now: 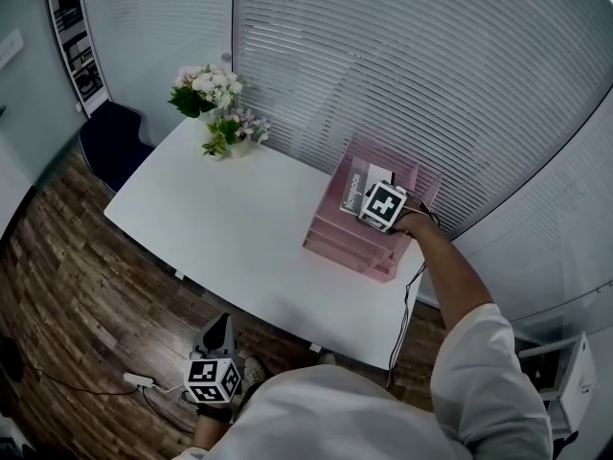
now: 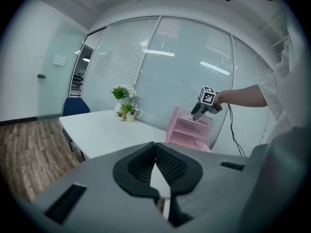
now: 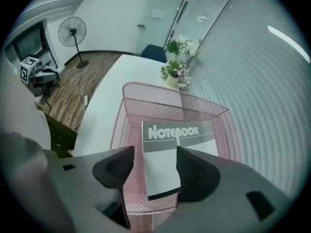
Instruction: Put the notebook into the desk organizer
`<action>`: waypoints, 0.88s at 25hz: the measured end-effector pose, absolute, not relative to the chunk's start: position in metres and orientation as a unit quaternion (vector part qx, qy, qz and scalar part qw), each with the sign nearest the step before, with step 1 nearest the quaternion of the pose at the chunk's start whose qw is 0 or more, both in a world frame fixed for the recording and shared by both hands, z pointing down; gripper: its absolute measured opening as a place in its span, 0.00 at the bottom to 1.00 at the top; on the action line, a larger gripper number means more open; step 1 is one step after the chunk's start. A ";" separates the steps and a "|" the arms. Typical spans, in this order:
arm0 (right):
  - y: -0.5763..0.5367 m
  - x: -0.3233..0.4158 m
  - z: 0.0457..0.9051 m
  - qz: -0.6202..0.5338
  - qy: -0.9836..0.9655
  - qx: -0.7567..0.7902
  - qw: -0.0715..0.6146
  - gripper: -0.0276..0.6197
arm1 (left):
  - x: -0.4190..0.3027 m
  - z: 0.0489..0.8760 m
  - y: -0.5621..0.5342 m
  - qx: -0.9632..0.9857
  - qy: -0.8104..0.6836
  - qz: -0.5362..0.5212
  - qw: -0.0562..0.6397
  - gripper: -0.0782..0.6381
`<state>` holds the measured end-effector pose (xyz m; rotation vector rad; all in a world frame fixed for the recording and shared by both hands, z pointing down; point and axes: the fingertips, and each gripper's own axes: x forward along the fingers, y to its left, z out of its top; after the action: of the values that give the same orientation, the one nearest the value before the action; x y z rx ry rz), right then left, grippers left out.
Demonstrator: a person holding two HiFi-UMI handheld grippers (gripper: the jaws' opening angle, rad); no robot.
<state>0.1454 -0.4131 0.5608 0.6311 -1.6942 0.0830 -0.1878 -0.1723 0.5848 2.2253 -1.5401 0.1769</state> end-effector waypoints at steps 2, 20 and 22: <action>-0.410 0.143 0.554 0.047 -0.754 0.301 0.582 0.47 | -0.185 0.584 -0.174 0.805 -0.550 0.066 0.211 0.12; -0.343 0.149 0.498 0.062 -0.809 0.461 0.359 0.36 | -0.147 0.577 -0.198 0.838 -0.502 0.086 0.195 0.12; -0.333 0.151 0.494 0.063 -0.812 0.473 0.338 0.35 | -0.144 0.576 -0.198 0.840 -0.500 0.087 0.194 0.12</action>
<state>0.1508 -0.3327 0.4939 1.2319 -2.1149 0.1650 -0.1440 -0.1985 0.5755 2.3545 -1.4007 0.2448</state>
